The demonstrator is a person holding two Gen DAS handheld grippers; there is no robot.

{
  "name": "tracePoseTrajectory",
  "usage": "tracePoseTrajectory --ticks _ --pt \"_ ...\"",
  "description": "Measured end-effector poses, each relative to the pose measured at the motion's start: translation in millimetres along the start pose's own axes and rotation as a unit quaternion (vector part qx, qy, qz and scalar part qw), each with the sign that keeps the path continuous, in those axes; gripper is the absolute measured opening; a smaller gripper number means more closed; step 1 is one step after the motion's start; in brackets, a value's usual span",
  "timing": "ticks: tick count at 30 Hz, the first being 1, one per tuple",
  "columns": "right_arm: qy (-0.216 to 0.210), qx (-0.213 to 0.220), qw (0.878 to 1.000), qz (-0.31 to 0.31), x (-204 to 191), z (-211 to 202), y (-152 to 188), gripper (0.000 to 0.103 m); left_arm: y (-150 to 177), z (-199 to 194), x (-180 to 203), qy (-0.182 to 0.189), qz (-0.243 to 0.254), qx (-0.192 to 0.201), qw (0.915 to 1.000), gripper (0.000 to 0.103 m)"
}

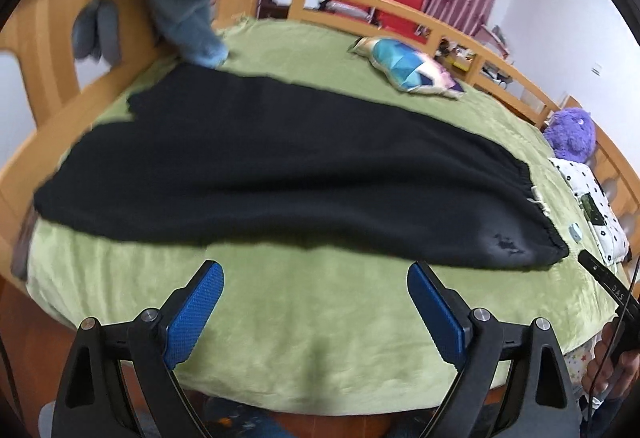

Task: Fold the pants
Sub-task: 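Lower both tools onto the sweatpants leg edge and close on it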

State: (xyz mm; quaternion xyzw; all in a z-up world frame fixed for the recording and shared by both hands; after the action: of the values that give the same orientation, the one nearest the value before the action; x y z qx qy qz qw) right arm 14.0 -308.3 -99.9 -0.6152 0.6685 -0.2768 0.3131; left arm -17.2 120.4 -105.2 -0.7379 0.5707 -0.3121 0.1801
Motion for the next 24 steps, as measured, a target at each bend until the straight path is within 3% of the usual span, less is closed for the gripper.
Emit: tracePoseTrajectory --ticks 6,9,12,18,22,24 --pt "-0.002 -0.044 0.997 0.065 38 48 37 0.068 3 39 -23 0.015 -0.034 -0.024 0.999 0.093" --pt "-0.013 -0.068 0.992 0.108 53 71 51 0.068 -3 56 -40 0.029 -0.07 -0.015 0.997 0.093" --pt "-0.022 -0.071 0.989 0.124 59 83 48 0.068 -10 71 -52 0.025 -0.092 -0.004 0.9955 0.093" --pt "-0.047 -0.063 0.982 0.174 75 106 36 0.071 -18 110 -74 0.044 -0.144 -0.022 0.9884 0.093" --pt "-0.083 -0.053 0.974 0.206 78 120 25 0.074 -22 123 -77 0.054 -0.152 -0.019 0.9868 0.093" --pt "-0.075 -0.066 0.973 0.209 76 135 21 0.074 -26 130 -77 0.054 -0.161 -0.021 0.9852 0.093"
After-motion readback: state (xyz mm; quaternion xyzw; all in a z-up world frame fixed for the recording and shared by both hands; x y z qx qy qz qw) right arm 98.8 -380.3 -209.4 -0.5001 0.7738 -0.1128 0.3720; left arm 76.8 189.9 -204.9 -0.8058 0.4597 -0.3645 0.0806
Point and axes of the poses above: each gripper's, at about its wrist camera, not at the fingertips, and z roughly the way its jaws point, x to its right, y to its underside, the point moved 2 cm from there along z, roughly the way its jaws point, and after that the axes turned 3 degrees about -z, right-handed, at the moved point
